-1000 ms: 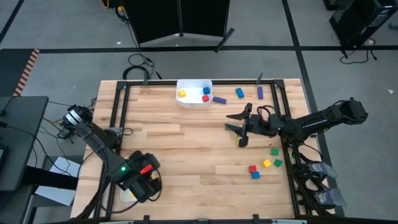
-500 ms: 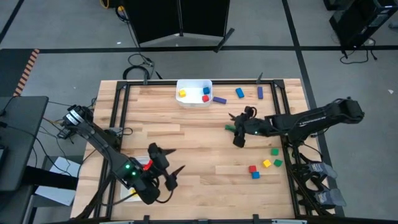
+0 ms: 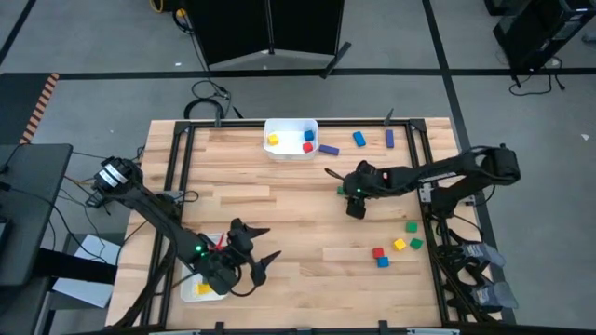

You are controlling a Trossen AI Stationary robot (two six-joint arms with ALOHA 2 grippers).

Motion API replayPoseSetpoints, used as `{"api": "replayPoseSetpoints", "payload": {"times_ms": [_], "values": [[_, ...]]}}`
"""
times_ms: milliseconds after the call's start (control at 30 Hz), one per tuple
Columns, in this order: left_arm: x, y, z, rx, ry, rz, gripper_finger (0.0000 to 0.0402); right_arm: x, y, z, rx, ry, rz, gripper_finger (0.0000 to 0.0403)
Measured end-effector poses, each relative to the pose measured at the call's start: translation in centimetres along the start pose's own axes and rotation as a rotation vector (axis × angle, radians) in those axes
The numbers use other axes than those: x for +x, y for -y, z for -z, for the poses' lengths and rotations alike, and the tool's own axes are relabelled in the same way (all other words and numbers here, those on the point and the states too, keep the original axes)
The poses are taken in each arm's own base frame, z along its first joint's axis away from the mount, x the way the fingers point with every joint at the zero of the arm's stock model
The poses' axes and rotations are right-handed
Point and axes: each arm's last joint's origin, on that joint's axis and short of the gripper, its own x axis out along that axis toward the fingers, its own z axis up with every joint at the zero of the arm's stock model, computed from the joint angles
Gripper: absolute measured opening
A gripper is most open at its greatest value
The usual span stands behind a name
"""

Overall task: Sort blocks by size
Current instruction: Put the green rectangular block into the bottom white bin

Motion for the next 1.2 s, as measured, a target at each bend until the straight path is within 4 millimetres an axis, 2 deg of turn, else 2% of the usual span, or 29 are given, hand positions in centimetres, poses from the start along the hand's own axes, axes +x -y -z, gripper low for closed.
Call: {"api": "replayPoseSetpoints", "payload": {"times_ms": [167,333,467,700,833,933,1033,1200], "values": [[-0.8,-0.2,-1.6,-0.001,0.025,0.027,0.0362,1.3,0.3,-0.1,-0.023,-0.011,-0.025,0.0263],[-3.1,-0.4,-3.3,0.011,0.091,0.025,0.0362,2.2,0.5,-0.1,-0.021,-0.029,-0.048,0.0250],[-5.4,-0.4,-4.0,0.037,0.145,0.015,0.0362,2.7,0.5,-0.1,-0.016,-0.042,-0.067,0.0214],[-10.2,-0.5,-4.2,0.032,0.252,-0.026,0.0362,2.7,0.4,-0.2,0.015,-0.022,-0.079,0.0114],[-11.7,-0.4,-3.9,0.076,0.271,-0.020,0.0362,2.8,0.2,-0.6,0.035,0.026,-0.080,0.0113],[-12.0,-0.4,-3.9,0.083,0.271,-0.015,0.0362,2.8,-0.5,-1.4,0.044,0.119,-0.115,0.0113],[-12.0,-0.3,-4.0,0.086,0.271,-0.015,0.0362,2.1,-1.7,-2.9,0.043,0.283,-0.197,0.0113],[-12.0,-0.3,-4.0,0.094,0.271,-0.016,0.0362,-0.3,-4.4,-5.6,0.058,0.645,-0.360,0.0113]]}}
